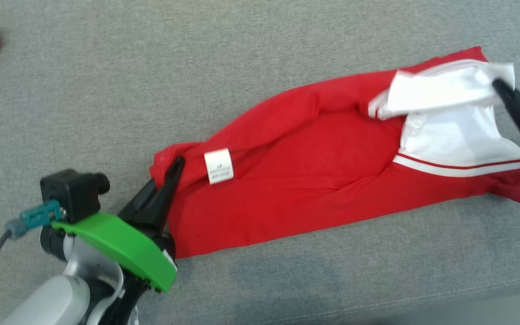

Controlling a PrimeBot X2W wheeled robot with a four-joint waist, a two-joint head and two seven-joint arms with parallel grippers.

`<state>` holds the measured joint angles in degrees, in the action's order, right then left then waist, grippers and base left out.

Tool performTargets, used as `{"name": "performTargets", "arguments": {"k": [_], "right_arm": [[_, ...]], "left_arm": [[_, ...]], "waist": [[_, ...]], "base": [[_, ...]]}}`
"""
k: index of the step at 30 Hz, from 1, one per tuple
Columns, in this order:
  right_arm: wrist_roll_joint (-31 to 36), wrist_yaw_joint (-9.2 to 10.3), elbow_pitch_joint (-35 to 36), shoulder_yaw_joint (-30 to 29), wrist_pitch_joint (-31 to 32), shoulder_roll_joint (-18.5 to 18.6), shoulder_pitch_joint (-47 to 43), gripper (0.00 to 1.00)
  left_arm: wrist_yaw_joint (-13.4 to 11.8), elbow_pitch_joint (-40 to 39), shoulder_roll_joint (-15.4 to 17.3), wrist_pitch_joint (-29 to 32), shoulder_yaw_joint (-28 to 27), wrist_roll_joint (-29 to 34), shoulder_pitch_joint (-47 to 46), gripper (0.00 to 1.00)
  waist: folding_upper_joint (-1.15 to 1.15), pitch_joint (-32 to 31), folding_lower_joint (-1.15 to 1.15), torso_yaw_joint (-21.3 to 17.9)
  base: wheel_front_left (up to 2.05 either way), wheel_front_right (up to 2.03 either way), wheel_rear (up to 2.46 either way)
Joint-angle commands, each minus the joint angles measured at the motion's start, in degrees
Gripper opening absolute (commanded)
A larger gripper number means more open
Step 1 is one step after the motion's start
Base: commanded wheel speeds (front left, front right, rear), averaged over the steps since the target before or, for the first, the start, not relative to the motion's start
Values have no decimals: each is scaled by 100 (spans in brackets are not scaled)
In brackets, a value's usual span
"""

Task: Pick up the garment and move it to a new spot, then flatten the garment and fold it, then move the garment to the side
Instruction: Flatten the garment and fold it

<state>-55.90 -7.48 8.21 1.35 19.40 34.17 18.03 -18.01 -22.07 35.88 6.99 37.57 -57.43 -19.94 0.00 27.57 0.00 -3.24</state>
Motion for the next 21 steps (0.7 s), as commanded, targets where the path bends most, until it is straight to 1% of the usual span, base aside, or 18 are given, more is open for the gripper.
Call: {"name": "performTargets", "arguments": {"k": [1,6,11,13,17,21], "right_arm": [[-47,-2,116,-105,-101,-73,-261,0],[-158,-2,323,-299,-225,-269,-877,0],[-125,-2,158,-258,-274,-361,-1049,0],[-115,-2,37,-196,-291,-405,-1064,0],[-101,-2,-96,-80,-292,-378,-1075,0],[17,-2,-307,32,-229,-314,-1075,0]], "left_arm": [[-41,-77,34,-109,-18,-83,244,0],[-115,-257,18,-387,-105,-248,794,0],[-117,-75,25,-558,-188,-268,965,0],[-81,69,18,-621,-213,-306,1008,0],[-10,275,7,-682,-251,-366,1051,0],[97,418,-123,-669,-201,-535,1127,0]], "waist": [[0,-121,0,-175],[0,-160,0,-285],[0,-164,0,-303],[0,-179,0,-289],[0,-234,0,-248],[0,-289,0,-223]], "base": [[0,0,0],[0,0,0],[0,0,0],[0,0,0],[0,0,0],[0,0,0]]}}
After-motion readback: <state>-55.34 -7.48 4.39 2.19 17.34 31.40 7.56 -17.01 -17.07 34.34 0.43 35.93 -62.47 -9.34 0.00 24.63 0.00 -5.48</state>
